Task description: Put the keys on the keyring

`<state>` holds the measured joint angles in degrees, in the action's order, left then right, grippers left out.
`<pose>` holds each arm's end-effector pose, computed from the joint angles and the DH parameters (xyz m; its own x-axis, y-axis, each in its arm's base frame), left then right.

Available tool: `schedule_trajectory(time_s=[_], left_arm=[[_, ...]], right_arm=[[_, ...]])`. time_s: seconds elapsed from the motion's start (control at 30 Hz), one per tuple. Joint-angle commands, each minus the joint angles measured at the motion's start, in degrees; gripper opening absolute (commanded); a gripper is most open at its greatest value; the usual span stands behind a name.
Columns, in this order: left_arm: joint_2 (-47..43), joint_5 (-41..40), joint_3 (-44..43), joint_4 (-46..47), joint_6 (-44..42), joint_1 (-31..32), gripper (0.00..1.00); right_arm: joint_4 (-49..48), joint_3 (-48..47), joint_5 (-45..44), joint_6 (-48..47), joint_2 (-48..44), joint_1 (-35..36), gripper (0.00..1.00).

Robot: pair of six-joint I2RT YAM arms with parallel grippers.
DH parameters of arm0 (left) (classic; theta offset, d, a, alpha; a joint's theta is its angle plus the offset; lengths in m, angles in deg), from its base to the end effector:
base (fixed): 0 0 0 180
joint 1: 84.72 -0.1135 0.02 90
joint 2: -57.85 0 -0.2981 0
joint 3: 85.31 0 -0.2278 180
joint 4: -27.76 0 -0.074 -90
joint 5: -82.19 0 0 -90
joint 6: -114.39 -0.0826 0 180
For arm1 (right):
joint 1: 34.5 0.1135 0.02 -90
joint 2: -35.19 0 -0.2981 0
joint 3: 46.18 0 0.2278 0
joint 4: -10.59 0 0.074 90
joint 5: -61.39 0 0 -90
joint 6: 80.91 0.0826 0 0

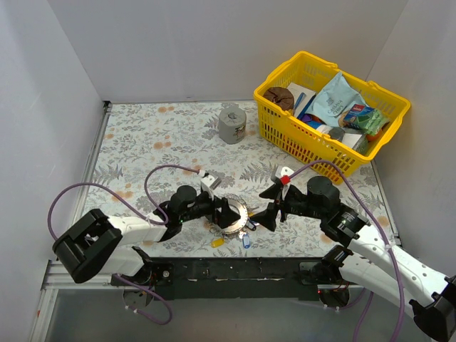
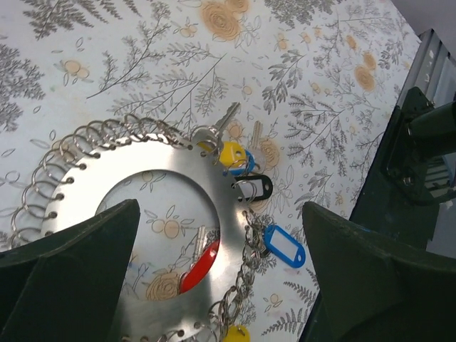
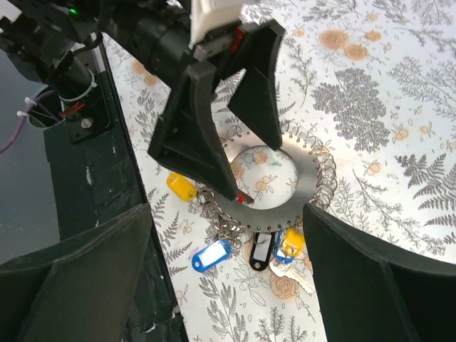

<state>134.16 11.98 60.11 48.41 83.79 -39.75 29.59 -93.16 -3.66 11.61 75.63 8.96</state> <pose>0.1649 -0.2043 0.1969 -0.8943 -0.2514 -0.3702 0.2333 0.4440 -0.8651 0.0957 0.1387 0.3007 -0.1970 -0.1318 -0.9715 -0.9149 0.3810 0.1339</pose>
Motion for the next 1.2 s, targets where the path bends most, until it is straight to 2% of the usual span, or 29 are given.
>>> schedule_trajectory(time_s=[0.0, 0.27, 0.67, 0.9, 1.17], left_arm=[[-7.1, -7.4, 3.0, -5.9, 2.3, -0.1, 0.98], [-18.6, -16.2, 4.5, -14.4, 5.2, -1.3, 0.98], [-30.2, -25.8, 0.0, -26.6, 8.5, -3.0, 0.98], [-32.5, -28.7, -5.6, -32.9, 4.9, -3.6, 0.98], [-32.5, -34.4, -13.2, -39.5, -0.9, -3.7, 0.98]], right_arm=[[-4.8, 1.6, -1.8, 1.4, -1.3, -0.2, 0.95], [-5.4, 4.4, -5.3, 2.0, -2.1, -0.3, 0.98], [-5.7, 8.1, -11.6, 5.0, -4.0, -0.5, 0.99], [-2.2, 9.0, -18.0, 6.8, -7.0, -0.5, 0.99], [1.9, 8.8, -30.8, 10.0, -11.4, -0.5, 0.99]])
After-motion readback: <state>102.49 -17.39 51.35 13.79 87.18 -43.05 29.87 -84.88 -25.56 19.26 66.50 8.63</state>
